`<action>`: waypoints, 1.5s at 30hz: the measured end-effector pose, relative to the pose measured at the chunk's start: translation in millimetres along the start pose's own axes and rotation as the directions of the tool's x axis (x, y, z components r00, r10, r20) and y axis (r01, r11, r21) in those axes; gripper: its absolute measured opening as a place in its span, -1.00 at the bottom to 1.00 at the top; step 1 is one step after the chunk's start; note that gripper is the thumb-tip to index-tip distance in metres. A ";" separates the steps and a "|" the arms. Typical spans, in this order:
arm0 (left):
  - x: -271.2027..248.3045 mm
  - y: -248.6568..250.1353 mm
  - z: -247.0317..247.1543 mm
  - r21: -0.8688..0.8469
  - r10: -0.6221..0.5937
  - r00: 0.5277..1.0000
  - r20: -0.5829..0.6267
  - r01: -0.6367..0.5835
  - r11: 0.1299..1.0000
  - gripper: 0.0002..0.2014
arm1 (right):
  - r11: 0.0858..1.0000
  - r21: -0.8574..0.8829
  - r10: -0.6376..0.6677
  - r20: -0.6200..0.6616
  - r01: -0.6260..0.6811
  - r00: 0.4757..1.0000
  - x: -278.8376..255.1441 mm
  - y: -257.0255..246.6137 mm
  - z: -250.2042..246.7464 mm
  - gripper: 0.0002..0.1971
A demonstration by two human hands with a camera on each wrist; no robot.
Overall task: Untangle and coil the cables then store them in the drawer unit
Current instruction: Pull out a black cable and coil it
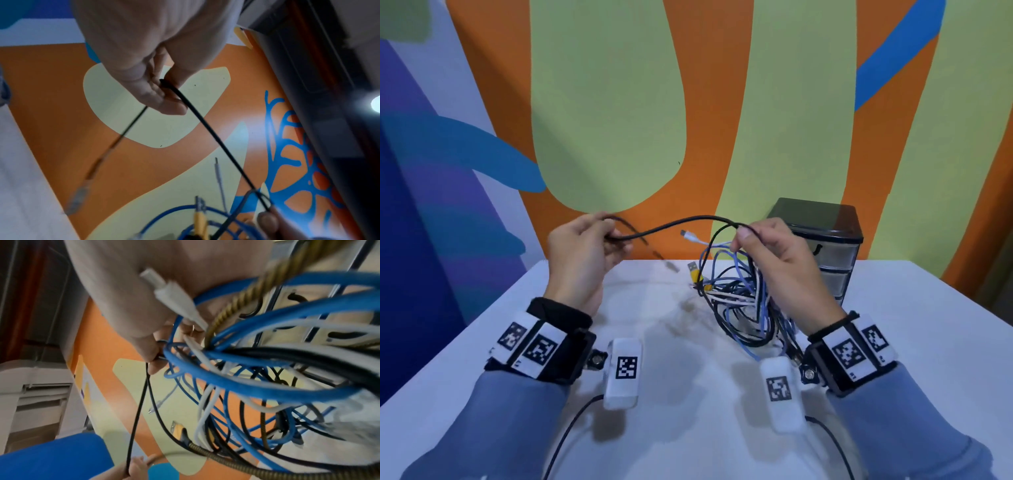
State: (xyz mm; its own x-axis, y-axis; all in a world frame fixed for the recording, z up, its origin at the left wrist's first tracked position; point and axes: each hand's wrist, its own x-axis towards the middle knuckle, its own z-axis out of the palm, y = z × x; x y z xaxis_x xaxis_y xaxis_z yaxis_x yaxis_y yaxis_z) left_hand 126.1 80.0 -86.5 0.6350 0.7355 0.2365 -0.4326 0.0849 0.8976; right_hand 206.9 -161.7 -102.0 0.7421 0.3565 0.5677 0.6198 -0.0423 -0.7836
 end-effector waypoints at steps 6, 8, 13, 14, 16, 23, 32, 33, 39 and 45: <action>2.7 -11.9 -9.5 0.642 0.065 0.988 0.139 -0.140 0.754 -0.75 | 0.971 0.214 0.085 0.100 -0.105 0.991 -1.2 -5.0 -7.1 -0.62; -3.7 -12.0 -8.2 0.753 0.040 0.974 0.223 -0.198 0.627 -0.82 | 0.972 0.215 0.072 0.110 -0.095 0.991 -1.6 -3.5 -6.0 -0.63; -12.8 -11.9 -4.0 0.816 -0.068 0.894 0.443 -0.370 0.444 -0.48 | 0.971 0.236 0.033 0.063 -0.047 0.997 1.1 -0.9 -5.9 -0.65; -14.7 -10.5 -3.4 0.817 -0.113 0.879 0.464 -0.375 0.437 -0.46 | 0.973 0.228 0.026 0.054 -0.037 0.998 1.3 -0.6 -6.5 -0.65; -18.1 -11.1 -2.0 0.806 -0.144 0.842 0.520 -0.428 0.409 -0.45 | 0.979 0.200 0.014 0.063 -0.026 0.998 0.6 -1.2 -7.9 -0.64; -23.5 -5.6 6.9 0.479 0.222 0.792 0.568 -0.538 0.693 -0.67 | 0.995 0.096 -0.003 0.317 -0.028 0.949 -6.5 -6.3 -6.5 -0.68; -42.1 -3.8 19.6 0.209 0.317 0.647 0.694 -0.602 0.771 -0.85 | 0.994 0.110 -0.043 0.373 0.003 0.927 -11.6 -11.9 -7.6 -0.77; -44.1 -0.6 20.8 0.187 0.378 0.654 0.656 -0.625 0.758 -0.85 | 0.998 0.057 -0.028 0.417 0.004 0.909 -12.5 -12.0 -8.2 -0.75; -31.0 18.6 9.3 0.031 0.544 0.812 0.211 -0.562 0.827 -0.80 | 0.998 -0.049 0.048 0.411 -0.031 0.911 -7.5 -1.8 -14.8 -0.89; -17.6 24.0 1.2 -0.095 0.527 0.847 -0.073 -0.531 0.842 -0.75 | 0.990 -0.136 0.031 0.407 0.027 0.913 0.0 9.8 -20.1 -0.62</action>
State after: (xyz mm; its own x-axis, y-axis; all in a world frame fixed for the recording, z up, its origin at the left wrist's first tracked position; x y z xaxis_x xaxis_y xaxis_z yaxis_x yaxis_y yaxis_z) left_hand 105.3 68.3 -68.7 0.2634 0.7167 0.6458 -0.7624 -0.2555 0.5945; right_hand 218.1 -180.8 -104.6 0.5928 0.7038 0.3916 0.6685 -0.1589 -0.7265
